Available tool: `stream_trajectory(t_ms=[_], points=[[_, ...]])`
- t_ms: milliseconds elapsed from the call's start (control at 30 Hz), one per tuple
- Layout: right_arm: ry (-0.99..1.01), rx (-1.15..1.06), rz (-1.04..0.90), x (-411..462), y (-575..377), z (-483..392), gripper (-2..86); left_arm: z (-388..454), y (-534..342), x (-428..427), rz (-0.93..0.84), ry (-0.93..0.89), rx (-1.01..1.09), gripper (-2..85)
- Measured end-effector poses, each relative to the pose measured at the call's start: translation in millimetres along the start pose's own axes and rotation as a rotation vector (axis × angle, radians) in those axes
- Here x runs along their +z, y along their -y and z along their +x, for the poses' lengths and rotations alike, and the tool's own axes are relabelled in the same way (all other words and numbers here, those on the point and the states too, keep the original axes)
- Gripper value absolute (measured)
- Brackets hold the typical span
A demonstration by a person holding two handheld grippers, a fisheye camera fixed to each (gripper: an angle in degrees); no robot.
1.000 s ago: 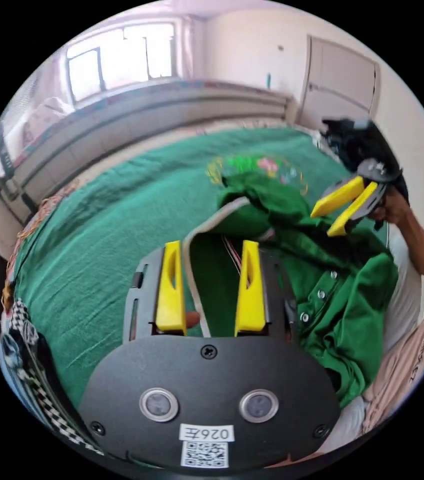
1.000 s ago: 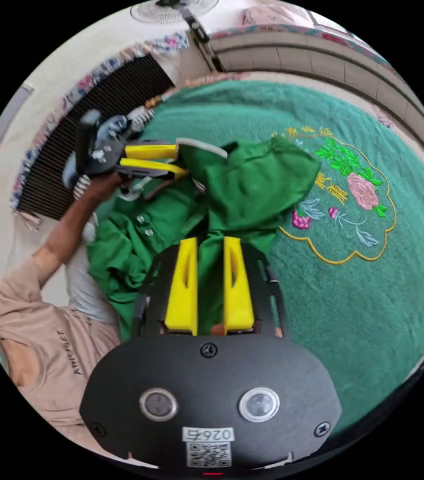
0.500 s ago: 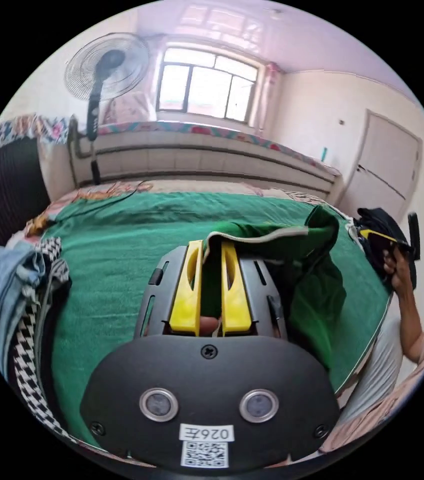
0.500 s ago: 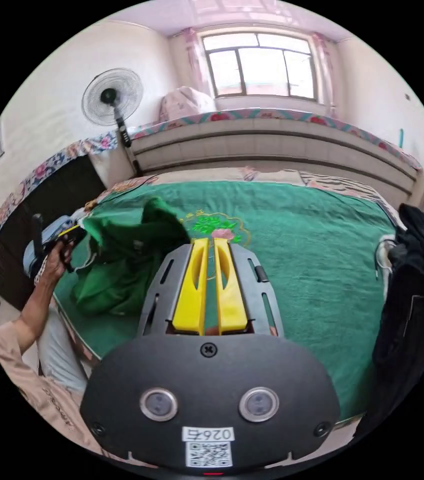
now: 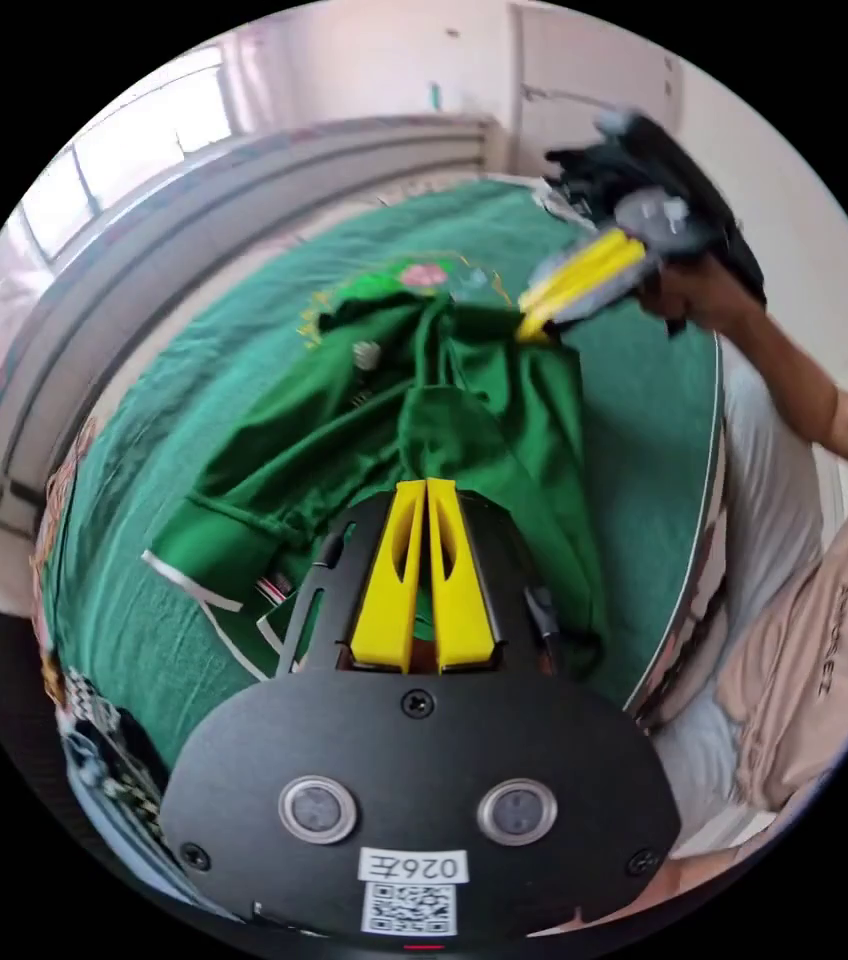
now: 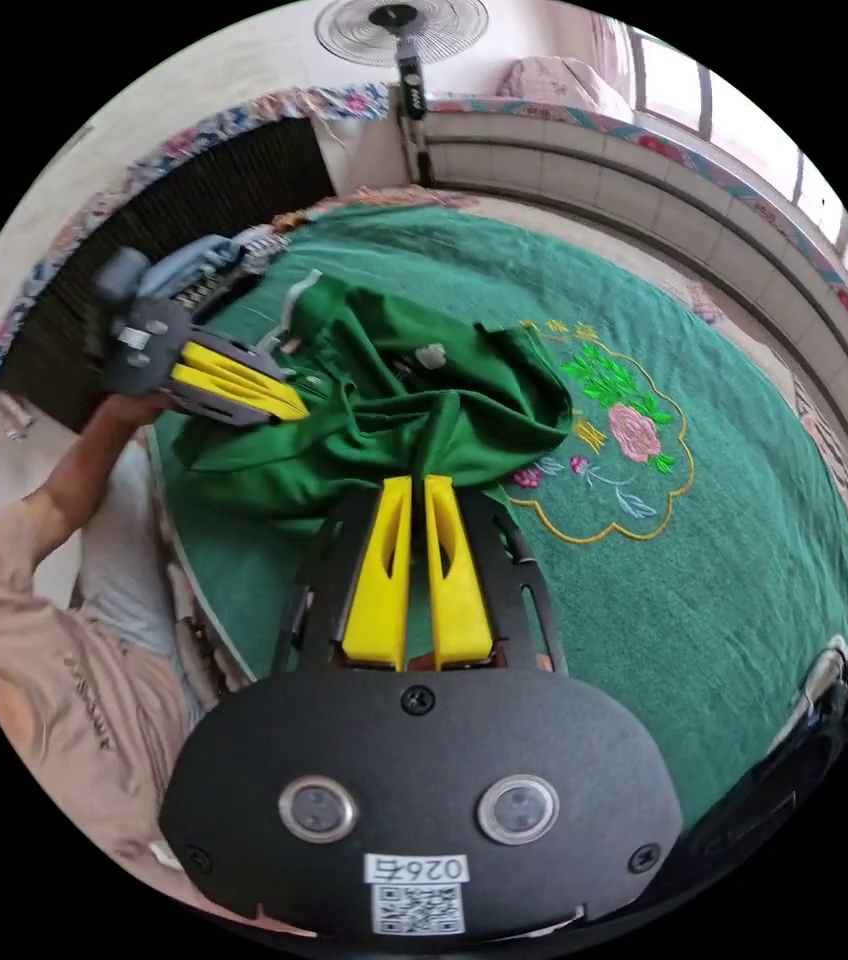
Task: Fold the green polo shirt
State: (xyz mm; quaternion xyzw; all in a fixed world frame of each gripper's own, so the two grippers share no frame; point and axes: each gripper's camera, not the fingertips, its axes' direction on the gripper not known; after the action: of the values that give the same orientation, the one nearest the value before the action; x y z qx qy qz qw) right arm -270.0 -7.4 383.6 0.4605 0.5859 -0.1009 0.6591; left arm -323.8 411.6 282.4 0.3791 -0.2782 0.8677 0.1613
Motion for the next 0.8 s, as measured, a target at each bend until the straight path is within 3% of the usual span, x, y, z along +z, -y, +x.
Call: stream_trajectory(t_ms=[67,167,333,500,633,800], points=[[0.15,-0.041,0.096,-63.5,-31.6,15.9,-1.2,9.6,0.0,-10.6,0.026,0.022,0.107,-0.2],[0.21,0.047,0.147,-125.1,-79.7,58.1,-1.3,4.2,-9.8,-36.3,0.12,-0.085,0.174,-0.6],[0.374,0.17,0.204,-187.7,-143.9,123.2,0.5,4.1,-29.2,-68.3,0.331,-0.626,0.471,-0.8],[0.408,0.219,0.269,-223.8,-182.7,136.8,3.2,5.7,-15.6,-63.9,0.328,-0.678,0.553,-0.8],[0.335,0.086,0.115,-209.1,-191.1,91.1,3.1,-1.3,-12.5,-44.9,0.238,-0.843,0.642,-0.9],[0.357,-0.353,-0.41,-157.7,-237.1,13.5,-0.8,15.6,-6.4,-22.3,0.018,-0.819,0.74,-0.9]])
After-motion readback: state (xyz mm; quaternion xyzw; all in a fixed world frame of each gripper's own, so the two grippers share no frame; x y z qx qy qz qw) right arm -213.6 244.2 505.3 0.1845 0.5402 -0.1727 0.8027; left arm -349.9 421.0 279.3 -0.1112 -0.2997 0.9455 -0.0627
